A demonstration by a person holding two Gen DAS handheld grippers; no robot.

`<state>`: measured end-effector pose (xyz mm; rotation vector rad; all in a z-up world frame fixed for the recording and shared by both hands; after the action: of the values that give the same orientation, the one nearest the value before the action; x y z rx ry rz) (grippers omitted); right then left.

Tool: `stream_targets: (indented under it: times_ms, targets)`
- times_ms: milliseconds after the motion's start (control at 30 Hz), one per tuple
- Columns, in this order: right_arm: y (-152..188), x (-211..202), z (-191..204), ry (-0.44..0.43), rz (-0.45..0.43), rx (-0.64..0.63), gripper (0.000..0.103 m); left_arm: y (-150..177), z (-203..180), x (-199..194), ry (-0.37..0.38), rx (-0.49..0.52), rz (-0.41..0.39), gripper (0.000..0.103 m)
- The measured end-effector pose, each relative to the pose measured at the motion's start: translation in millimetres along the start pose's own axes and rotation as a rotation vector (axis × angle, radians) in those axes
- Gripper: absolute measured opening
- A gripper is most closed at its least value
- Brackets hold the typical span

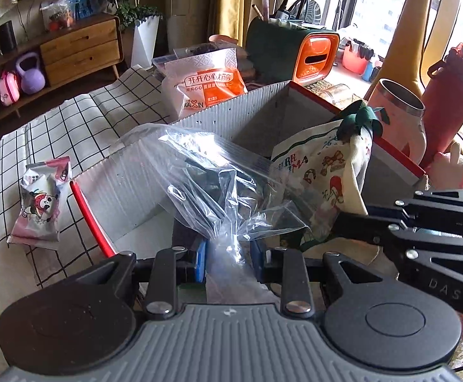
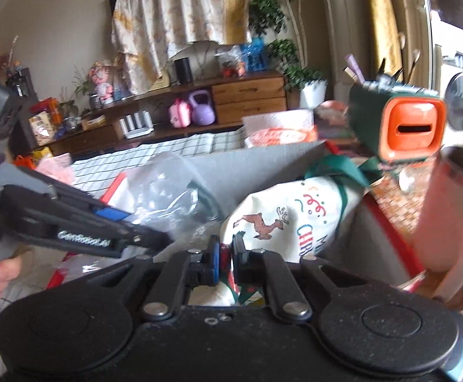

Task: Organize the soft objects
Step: 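Carry the zip bag and Christmas tote with both tools into the red box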

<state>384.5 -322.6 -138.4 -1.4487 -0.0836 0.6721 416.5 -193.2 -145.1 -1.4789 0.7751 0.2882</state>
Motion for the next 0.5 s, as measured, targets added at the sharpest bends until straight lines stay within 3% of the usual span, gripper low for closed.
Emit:
stream_targets:
  times_ms: [267,500]
  targets:
    - [13,3,0,0.000,0.053,-0.010,0.007,12,-10,21,0.032,-0.013,0.084,0.028]
    - [11,0,4,0.025,0.056,-0.032,0.019,19,-13,27,0.017,0.013,0.131,0.028]
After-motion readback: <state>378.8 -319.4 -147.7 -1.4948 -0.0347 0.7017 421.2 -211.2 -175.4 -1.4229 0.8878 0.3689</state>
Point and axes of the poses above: each gripper's, at about its wrist camera, not at the fingertips, and x roughly the way its jaws point, z to its left, y to its underside, the point moved 7 cm from there along x, roughly the way its jaws point, and after that the axes turned 13 degrees about -z, right-handed, at the moved point
